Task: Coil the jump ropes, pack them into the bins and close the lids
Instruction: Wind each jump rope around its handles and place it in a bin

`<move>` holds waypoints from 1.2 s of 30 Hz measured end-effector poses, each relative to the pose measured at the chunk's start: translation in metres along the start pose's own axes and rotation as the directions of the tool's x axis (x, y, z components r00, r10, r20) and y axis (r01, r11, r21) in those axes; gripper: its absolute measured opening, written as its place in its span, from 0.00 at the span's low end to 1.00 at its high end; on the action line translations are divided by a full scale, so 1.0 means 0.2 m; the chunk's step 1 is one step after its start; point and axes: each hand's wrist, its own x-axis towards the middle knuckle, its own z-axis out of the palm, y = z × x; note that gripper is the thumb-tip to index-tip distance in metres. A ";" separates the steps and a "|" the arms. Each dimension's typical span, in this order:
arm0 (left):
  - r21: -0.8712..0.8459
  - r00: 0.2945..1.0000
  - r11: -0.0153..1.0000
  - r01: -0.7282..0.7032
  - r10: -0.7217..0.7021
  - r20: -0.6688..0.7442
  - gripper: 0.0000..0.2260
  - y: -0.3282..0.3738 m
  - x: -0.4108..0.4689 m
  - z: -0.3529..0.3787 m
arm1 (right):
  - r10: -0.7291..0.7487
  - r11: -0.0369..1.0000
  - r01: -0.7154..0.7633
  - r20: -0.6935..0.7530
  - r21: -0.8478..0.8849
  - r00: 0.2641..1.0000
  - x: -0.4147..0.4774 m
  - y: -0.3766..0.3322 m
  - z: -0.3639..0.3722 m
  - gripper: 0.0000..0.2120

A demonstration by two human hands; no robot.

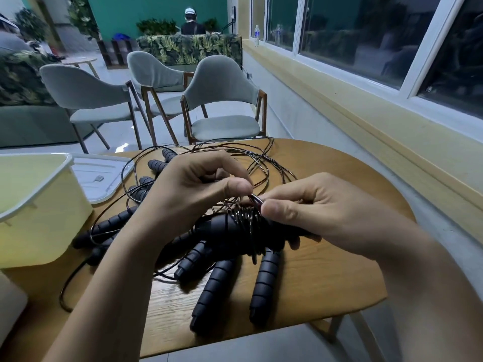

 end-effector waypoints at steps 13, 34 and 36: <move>0.166 0.972 0.958 0.236 -0.234 -0.029 0.08 -0.30 0.04 0.05 | -0.090 0.892 0.181 -0.229 0.414 0.969 0.01 0.05 -0.03 0.32; 0.672 0.961 0.731 0.116 -0.252 0.109 0.12 0.04 0.03 0.25 | -0.218 0.911 -0.128 -0.721 -0.392 0.658 0.08 0.14 -0.01 0.20; 0.679 0.977 0.730 0.082 -0.192 0.089 0.13 0.06 0.02 0.23 | -0.173 0.901 -0.171 -0.691 -0.399 0.702 0.08 0.15 -0.01 0.23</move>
